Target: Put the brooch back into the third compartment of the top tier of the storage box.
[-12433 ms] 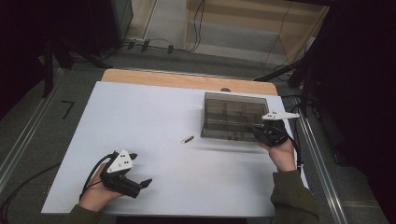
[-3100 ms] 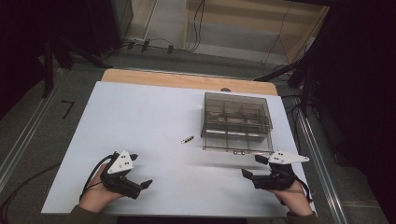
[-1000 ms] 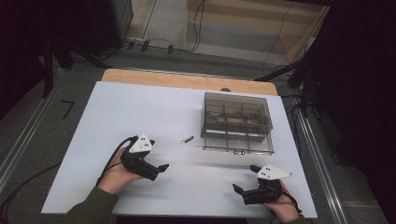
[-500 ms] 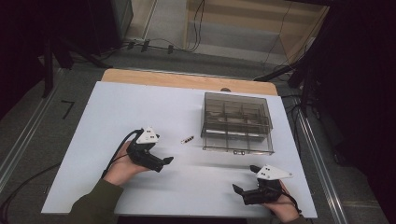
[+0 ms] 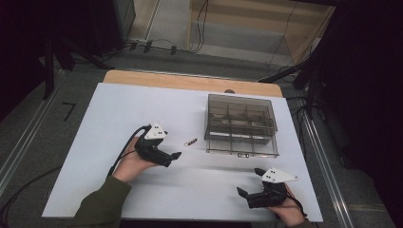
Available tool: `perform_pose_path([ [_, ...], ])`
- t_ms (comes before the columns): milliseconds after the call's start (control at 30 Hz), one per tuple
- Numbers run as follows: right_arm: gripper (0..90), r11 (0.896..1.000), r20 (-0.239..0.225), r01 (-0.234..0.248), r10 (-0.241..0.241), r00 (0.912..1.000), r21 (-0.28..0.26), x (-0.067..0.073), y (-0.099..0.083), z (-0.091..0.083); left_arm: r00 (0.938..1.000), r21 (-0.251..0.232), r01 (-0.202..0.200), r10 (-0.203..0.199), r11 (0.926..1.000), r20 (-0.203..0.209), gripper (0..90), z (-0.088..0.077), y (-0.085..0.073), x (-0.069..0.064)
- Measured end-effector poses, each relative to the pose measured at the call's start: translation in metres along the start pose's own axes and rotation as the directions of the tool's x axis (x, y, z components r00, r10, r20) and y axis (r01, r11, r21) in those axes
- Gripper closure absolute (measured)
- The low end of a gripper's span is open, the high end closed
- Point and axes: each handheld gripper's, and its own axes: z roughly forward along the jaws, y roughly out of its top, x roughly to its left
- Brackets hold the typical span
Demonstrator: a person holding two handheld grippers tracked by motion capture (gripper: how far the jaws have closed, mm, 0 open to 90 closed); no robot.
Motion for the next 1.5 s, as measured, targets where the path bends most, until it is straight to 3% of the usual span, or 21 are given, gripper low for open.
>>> perform_pose_path([
  [267,0.6,1.0,0.0,0.002,-0.002,1.0,0.002,0.0,0.0,0.001,0.9998,0.006,-0.016,0.016,0.9999,0.008,14.6,0.011,0.006,0.003],
  [533,0.6,1.0,-0.001,0.0,0.0,1.0,-0.001,0.0,0.0,0.0,1.0,-0.002,-0.004,0.004,1.0,0.008,20.7,0.021,0.014,0.006],
  [667,0.6,1.0,-0.001,0.004,-0.004,1.0,0.001,0.0,0.0,0.0,0.9996,0.002,-0.022,0.022,0.9998,0.015,26.2,0.026,0.018,0.005],
  [1100,0.6,1.0,0.0,0.003,-0.003,1.0,0.001,0.001,0.0,0.001,0.9992,0.019,0.008,-0.008,0.9998,0.038,38.1,0.043,0.029,0.011],
  [1167,0.6,1.0,0.002,0.001,-0.001,1.0,0.0,0.0,0.0,0.001,0.9996,0.011,0.016,-0.016,0.9998,0.023,41.2,0.045,0.028,0.01],
  [1233,0.6,1.0,0.001,0.002,-0.002,1.0,-0.002,0.0,0.0,0.0,0.9998,0.033,0.012,-0.013,0.9994,0.016,42.6,0.048,0.027,0.009],
  [1500,0.6,1.0,0.003,0.01,-0.01,0.9999,-0.001,0.0,0.0,0.001,0.9994,0.048,0.01,-0.012,0.9988,0.033,52.3,0.06,0.023,0.009],
])
